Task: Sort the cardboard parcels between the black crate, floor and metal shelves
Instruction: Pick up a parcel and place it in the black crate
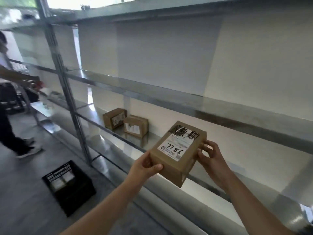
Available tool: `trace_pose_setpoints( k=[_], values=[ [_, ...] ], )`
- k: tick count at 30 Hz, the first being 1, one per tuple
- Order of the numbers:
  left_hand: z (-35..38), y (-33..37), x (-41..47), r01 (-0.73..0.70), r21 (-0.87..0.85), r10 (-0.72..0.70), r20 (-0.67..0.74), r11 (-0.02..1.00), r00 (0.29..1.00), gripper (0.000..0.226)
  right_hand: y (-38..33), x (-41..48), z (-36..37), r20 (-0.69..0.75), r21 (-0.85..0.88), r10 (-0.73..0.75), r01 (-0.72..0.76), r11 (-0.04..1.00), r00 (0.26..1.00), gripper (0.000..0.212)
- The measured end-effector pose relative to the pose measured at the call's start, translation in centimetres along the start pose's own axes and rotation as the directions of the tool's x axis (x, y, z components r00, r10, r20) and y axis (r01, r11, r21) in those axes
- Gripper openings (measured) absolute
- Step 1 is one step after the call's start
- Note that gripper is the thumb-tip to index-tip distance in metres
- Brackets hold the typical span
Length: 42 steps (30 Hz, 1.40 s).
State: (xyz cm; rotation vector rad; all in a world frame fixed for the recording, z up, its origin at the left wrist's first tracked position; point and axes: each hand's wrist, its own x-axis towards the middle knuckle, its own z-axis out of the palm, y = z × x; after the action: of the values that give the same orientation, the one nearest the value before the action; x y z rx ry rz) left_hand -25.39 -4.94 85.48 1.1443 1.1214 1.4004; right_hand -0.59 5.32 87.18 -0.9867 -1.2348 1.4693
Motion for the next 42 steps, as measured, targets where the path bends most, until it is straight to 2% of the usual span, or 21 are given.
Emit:
trace_pose_setpoints(
  k=[3,6,9,11,14,16,18,20,22,28,31,33,36,42],
  values=[
    [-1.9,-0.1,-2.2,0.005,0.035,-0.002,-0.082,0.999,0.997,0.059,1.3,-0.1,2.7,0.066,0.04,0.037,-0.04,0.998,0.997,0.045],
    [-3.2,-0.2,-4.2,0.003,-0.017,-0.006,-0.194,1.0,0.981,0.069,1.7,-0.5,5.2,0.117,0.066,0.049,-0.057,0.996,0.992,0.041],
    [-4.7,-0.2,-5.7,-0.006,-0.097,-0.022,-0.28,0.995,0.96,0.051,1.7,-0.9,6.7,0.19,0.085,0.068,-0.085,0.993,0.979,0.045],
    [-5.5,0.0,-6.5,-0.005,-0.101,-0.022,-0.272,0.995,0.962,0.05,1.5,-1.1,7.3,0.206,0.077,0.06,-0.078,0.994,0.977,0.046],
    [-6.1,0.4,-6.8,-0.004,-0.086,-0.016,-0.232,0.996,0.973,0.061,1.0,-1.0,9.4,0.205,0.007,0.032,-0.034,0.999,0.978,0.05],
    [-6.0,1.2,-6.8,0.032,-0.082,-0.048,-0.201,0.996,0.978,0.062,1.0,-0.7,11.8,0.221,0.014,0.05,-0.054,0.998,0.974,0.044],
    [-6.1,1.9,-6.5,0.092,-0.107,-0.11,-0.183,0.99,0.977,0.05,1.3,-0.1,14.3,0.204,0.045,0.085,-0.096,0.994,0.975,0.039],
    [-7.1,2.5,-6.2,0.117,-0.108,-0.139,-0.23,0.987,0.963,0.038,1.8,0.5,16.4,0.181,0.058,0.127,-0.139,0.989,0.975,0.04],
    [-9.1,2.9,-6.1,0.108,-0.109,-0.135,-0.275,0.988,0.952,0.042,2.5,1.0,18.5,0.141,0.036,0.121,-0.127,0.991,0.983,0.038],
    [-17.2,2.9,-7.0,0.093,-0.232,-0.169,-0.331,0.968,0.928,0.041,4.0,2.1,27.9,0.046,-0.226,0.056,-0.044,0.973,0.997,0.024],
    [-22.5,2.4,-7.6,0.067,-0.261,-0.172,-0.402,0.963,0.899,0.041,5.1,2.7,34.1,0.172,-0.287,0.065,-0.013,0.958,0.983,0.021],
    [-26.1,2.3,-8.1,0.045,-0.284,-0.173,-0.442,0.958,0.88,0.047,5.2,2.4,38.4,0.258,-0.296,0.122,-0.042,0.954,0.959,0.026],
    [-31.4,2.6,-9.4,-0.002,-0.299,-0.143,-0.461,0.954,0.876,0.041,5.5,1.4,44.3,0.389,-0.279,0.167,-0.057,0.959,0.906,0.036],
    [-40.7,4.2,-12.9,-0.097,-0.279,-0.091,-0.59,0.955,0.803,0.032,9.3,0.1,52.8,0.558,-0.203,0.294,-0.216,0.955,0.776,0.06]
  ],
)
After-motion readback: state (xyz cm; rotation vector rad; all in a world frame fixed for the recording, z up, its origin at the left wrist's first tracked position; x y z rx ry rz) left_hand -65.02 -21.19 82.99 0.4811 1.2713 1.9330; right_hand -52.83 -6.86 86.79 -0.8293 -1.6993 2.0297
